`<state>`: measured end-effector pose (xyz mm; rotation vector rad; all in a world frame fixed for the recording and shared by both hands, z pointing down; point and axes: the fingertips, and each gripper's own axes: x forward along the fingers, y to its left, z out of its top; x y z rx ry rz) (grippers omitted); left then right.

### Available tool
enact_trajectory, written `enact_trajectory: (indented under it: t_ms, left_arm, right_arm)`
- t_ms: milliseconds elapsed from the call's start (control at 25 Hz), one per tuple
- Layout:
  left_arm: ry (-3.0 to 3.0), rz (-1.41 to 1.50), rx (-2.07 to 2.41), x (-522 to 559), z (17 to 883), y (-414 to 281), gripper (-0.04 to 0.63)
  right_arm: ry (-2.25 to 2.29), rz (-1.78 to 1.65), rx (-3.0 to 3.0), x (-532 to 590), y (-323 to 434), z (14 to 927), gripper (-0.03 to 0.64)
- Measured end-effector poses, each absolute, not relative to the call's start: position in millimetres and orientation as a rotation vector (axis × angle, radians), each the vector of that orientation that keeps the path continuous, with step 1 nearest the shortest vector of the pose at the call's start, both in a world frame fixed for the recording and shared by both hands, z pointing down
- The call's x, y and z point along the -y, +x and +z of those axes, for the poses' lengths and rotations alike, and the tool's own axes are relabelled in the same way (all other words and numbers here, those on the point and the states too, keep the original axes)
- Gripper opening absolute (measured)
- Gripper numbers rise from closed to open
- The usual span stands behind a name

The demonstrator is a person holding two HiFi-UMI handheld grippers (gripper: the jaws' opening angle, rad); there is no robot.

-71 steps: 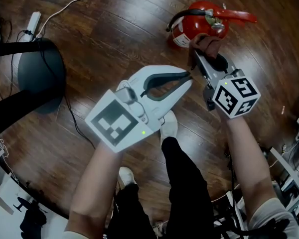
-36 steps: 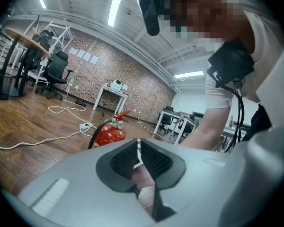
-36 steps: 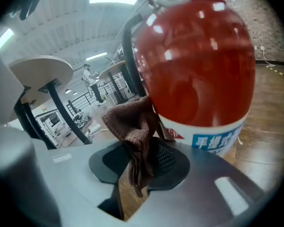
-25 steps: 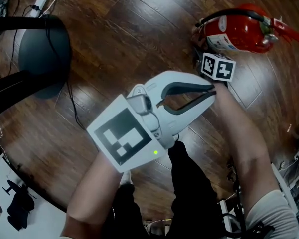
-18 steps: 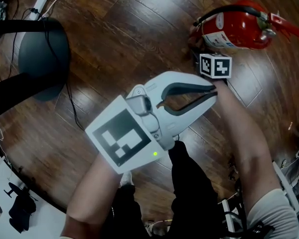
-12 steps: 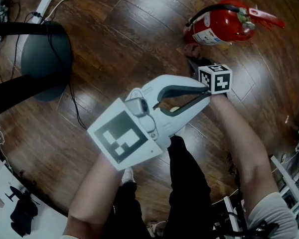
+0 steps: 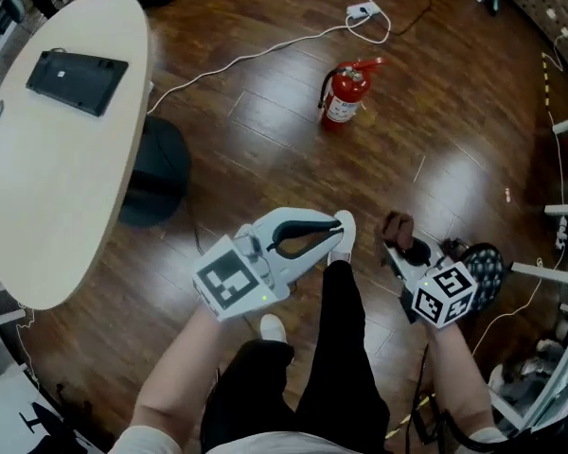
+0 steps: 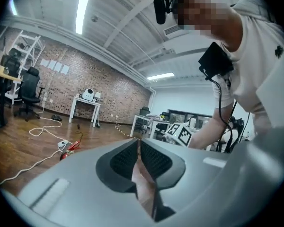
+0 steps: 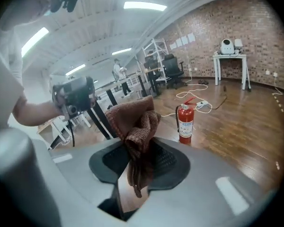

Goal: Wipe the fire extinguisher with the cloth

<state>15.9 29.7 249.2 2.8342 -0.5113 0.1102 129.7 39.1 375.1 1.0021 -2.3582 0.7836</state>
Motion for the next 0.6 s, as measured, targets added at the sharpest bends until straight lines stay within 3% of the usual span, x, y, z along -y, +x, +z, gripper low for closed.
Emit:
enact_trajectory:
  t_ms: [240, 600]
  left_arm:
    - [2.864, 0.149, 0.547, -181.2, 105.2, -20.0, 0.02]
    - [2.92, 0.13, 0.737, -346.2, 4.9, 3.7, 0.02]
  right_arm:
    - [1.186, 0.64, 2.492, -203.4, 145.9, 152.3, 0.11]
    - [1.224, 0.396, 2.626, -379.3, 224.6, 11.5, 0.11]
